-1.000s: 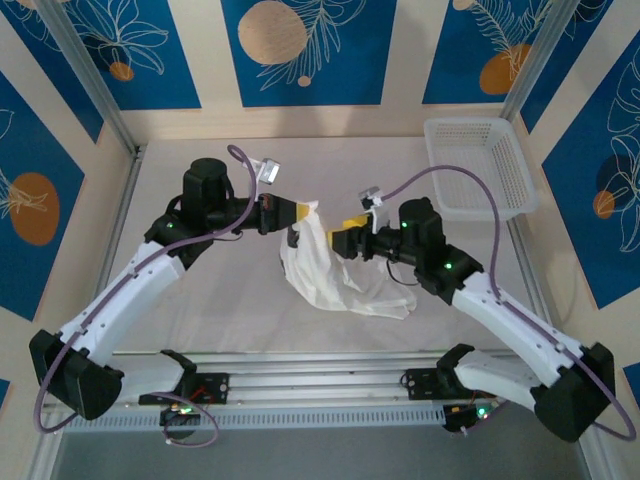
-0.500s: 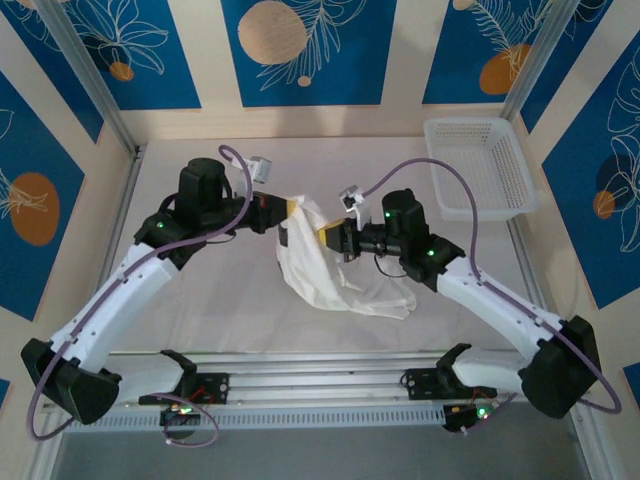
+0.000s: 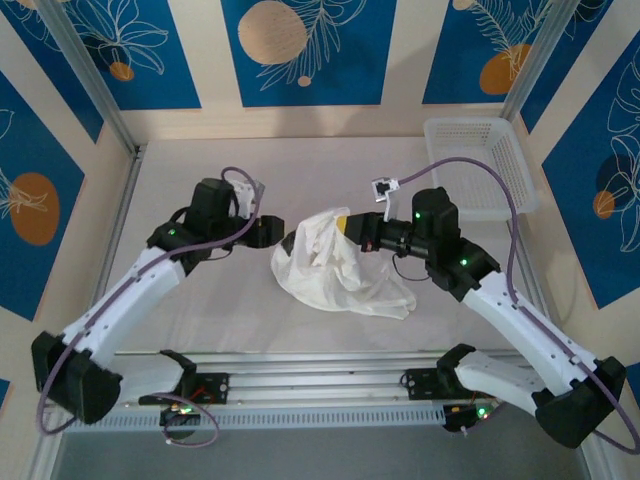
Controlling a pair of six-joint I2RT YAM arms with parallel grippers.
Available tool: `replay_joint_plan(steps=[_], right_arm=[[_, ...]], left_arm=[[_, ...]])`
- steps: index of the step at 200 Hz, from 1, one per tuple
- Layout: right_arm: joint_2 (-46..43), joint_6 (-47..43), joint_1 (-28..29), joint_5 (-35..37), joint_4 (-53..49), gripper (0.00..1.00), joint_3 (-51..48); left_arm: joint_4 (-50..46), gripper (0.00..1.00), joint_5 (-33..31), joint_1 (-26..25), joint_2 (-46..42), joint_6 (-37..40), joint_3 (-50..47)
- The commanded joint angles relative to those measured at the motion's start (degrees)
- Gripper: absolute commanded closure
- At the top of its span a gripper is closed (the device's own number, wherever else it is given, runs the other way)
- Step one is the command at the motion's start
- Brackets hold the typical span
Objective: Fold the inside-out t-shirt
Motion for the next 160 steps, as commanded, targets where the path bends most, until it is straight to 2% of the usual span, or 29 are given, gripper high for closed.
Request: replay_joint_plan(steps=[1, 11, 18, 31, 56, 91, 100, 108, 112, 118, 121, 144, 160], right_arm=[[2.48, 5.63, -0.31, 4.02, -3.43, 1.0, 3.03], [3.99, 5.8, -0.23, 2.65, -3.39, 1.0, 3.94], [5.09, 5.78, -0.18, 1.21, -3.19, 1.0, 4.61], [6.66, 5.83, 0.09, -1.55, -2.33, 1.0, 5.56], [8.39, 6.39, 1.06, -3.03, -1.7, 1.0, 6.93], [8.42, 5.46, 2.12, -3.5, -2.74, 1.0, 8.03], [8.27, 5.21, 2.14, -3.35, -3.3, 1.0, 8.0], [8.06, 5.27, 2.1, -2.09, -4.24, 1.0, 7.8], [7.99, 5.48, 2.02, -0.99, -4.95, 1.0, 7.65], [7.82, 5.91, 1.73, 0.81, -6.28, 1.0, 7.37], [7.79, 6.18, 1.44, 1.59, -6.98, 1.0, 7.23], [8.21, 8.17, -3.73, 5.35, -11.44, 1.0, 4.09], [10.03, 4.56, -7.14, 5.81, -12.5, 1.0, 0.87]], left_arm=[[8.24, 0.37, 7.04, -3.98, -5.84, -1.66, -2.34], [7.76, 0.35, 5.32, -8.22, -6.21, -0.19, -2.54], [5.57, 0.33, 1.84, -10.91, -5.64, 0.66, -1.94], [1.66, 0.33, -2.85, -13.82, -3.07, 2.02, -0.66], [5.22, 0.3, -0.65, -15.53, 1.57, 2.89, -0.93], [7.12, 0.29, -5.25, -15.58, 8.45, 4.23, 1.53], [8.05, 0.38, -4.91, -15.58, 9.29, 4.07, 2.23], [8.53, 0.53, -4.53, -15.65, 9.75, 3.72, 2.85], [8.51, 0.66, -4.34, -15.55, 9.85, 3.6, 3.19], [8.33, 0.92, -3.99, -15.48, 9.88, 3.48, 3.67], [8.07, 1.0, -3.72, -15.43, 9.82, 3.21, 3.98], [7.62, 1.0, 2.29, -13.88, 6.64, -1.76, 5.89], [8.2, 1.0, 8.32, -11.94, 3.88, -7.98, 7.58]])
